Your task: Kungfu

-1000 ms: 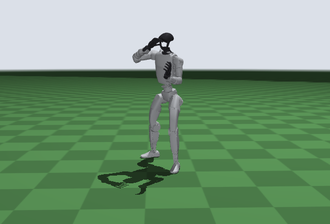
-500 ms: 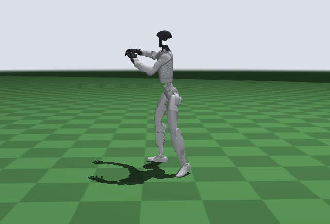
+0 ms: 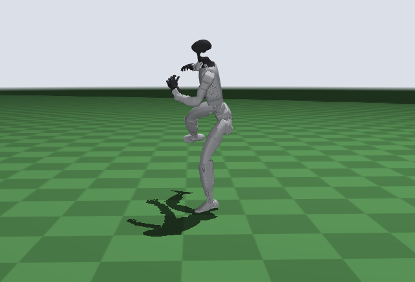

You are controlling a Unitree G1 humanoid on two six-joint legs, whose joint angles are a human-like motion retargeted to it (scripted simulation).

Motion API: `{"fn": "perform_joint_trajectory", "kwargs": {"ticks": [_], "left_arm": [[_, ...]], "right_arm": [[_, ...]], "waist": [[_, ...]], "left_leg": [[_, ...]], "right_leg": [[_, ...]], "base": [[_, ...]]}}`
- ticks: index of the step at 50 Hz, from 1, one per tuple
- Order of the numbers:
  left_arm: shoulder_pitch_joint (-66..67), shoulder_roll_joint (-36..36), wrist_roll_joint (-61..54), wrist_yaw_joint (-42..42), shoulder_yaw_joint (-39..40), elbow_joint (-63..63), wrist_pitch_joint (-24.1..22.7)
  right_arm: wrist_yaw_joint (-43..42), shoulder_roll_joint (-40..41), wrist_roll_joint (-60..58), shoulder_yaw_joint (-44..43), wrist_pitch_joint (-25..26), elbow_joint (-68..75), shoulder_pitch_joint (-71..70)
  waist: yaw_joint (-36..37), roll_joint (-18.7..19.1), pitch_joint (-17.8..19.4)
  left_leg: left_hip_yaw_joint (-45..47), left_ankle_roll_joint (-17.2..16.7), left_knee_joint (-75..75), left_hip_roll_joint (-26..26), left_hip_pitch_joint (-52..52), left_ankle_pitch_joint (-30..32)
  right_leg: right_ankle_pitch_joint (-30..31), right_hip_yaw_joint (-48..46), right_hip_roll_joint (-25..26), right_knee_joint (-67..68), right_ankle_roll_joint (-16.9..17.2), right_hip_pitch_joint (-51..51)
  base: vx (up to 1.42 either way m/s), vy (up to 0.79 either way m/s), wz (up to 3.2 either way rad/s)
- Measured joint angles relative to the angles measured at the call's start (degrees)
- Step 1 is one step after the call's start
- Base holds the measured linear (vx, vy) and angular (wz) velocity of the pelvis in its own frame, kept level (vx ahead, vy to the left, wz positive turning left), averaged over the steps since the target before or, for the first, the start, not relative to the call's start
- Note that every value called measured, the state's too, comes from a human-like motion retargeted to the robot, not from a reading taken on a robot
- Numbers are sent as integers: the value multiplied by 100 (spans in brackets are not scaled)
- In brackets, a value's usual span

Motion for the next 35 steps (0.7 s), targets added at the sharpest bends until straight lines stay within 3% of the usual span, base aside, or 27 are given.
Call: {"fn": "perform_joint_trajectory", "kwargs": {"ticks": [2, 3, 5, 7, 9, 11, 13, 15, 18, 21, 27, 31, 33, 35], "left_arm": [[524, 53, 343, 246, 140, 236, -121], [847, 125, 525, 494, 184, 402, -122], [1337, 291, 684, 770, 355, 742, -13], [1591, 156, 746, 774, 687, 1284, -13], [1743, 34, 632, 644, 975, 2033, 48], [1780, -6, 440, 469, 1213, 2752, 121], [1849, 21, 462, 431, 1373, 3244, 162], [1928, 5, 733, 617, 1466, 3630, 285], [1948, -42, 1279, 992, 1484, 4110, 392], [1857, 5, 1583, 1030, 1453, 4469, 451], [1481, -122, 2188, 1086, 1243, 4934, 685], [1026, -50, 2481, 1227, 1012, 5207, 712], [753, -13, 2737, 1172, 911, 5319, 644], [537, -17, 2999, 1077, 773, 5401, 585]], "right_arm": [[-114, 673, 197, -210, 140, -91, -57], [-114, 1040, 126, -239, 105, -128, -121], [-103, 1654, -55, -134, 113, -211, -302], [-368, 2011, -302, -184, 444, -360, -384], [-742, 2495, -445, -220, 534, -660, -208], [-1208, 3074, -567, -340, 408, -1053, 100], [-1565, 3647, -641, -545, 186, -1339, 464], [-1774, 4125, -521, -551, -82, -1500, 801], [-1747, 4659, -271, -153, -538, -1602, 1170], [-1743, 5076, -107, 440, -866, -1572, 1304], [-1396, 5446, 121, 1574, -1269, -1720, 1243], [-868, 5585, 288, 2354, -1609, -1992, 953], [-622, 5598, 354, 2693, -1801, -2127, 759], [-524, 5626, 381, 2953, -1946, -2243, 607]], "waist": [[56, -79, 33], [150, 10, 51], [490, 177, 157], [556, 187, 287], [386, 350, 494], [253, 322, 756], [294, 137, 704], [309, -257, 425], [29, -938, 17], [-368, -1231, -174], [-755, -1628, -415], [-1000, -1408, -186], [-1088, -1338, 1], [-1018, -1252, 58]], "left_leg": [[358, 123, -29, -76, 174, -172], [363, 43, -396, 255, 283, 5], [310, 20, -856, 876, 421, 282], [550, 344, -25, 677, 352, -398], [310, 176, -31, 839, 300, -397], [389, -106, -315, 1214, 598, -176], [691, -298, -628, 1455, 997, -56], [1038, -420, -601, 1330, 1298, -207], [1693, -587, -621, 751, 1779, -321], [2017, -758, -614, 371, 2148, -445], [2540, -1107, -546, -366, 2881, -733], [2685, -1494, -530, -347, 3339, -850], [2679, -1772, -468, -364, 3563, -870], [2806, -2035, -546, -287, 3796, -851]], "right_leg": [[431, 593, -819, -2351, 0, -90], [700, 315, -658, -3352, 0, 28], [537, -543, -217, -3849, 6, -196], [-71, 246, -637, -2429, 0, -981], [-9, 563, 15, -810, 0, -1185], [528, 62, 862, 250, 1, -925], [547, -721, 1308, 799, 12, -655], [230, -1432, 1313, 944, 64, -441], [175, -1843, 1238, 478, 800, -20], [87, -1758, 1524, -228, 1343, 483], [215, -1852, 1006, -1779, 1200, 1083], [223, -1763, 971, -2581, 781, 1296], [507, -1895, 882, -2828, 1115, 1460], [-645, -2274, 843, -2910, 1332, 1508]], "base": [[-22, 6, -90], [-18, -31, -215], [-18, -26, -218], [-8, 19, -34], [-6, -16, 47], [8, -51, 41], [30, -58, -1], [31, -38, -7], [21, -35, 47], [18, -49, 80], [8, -51, 25], [-8, -47, -23], [-9, -111, -21], [-8, -83, -47]]}}
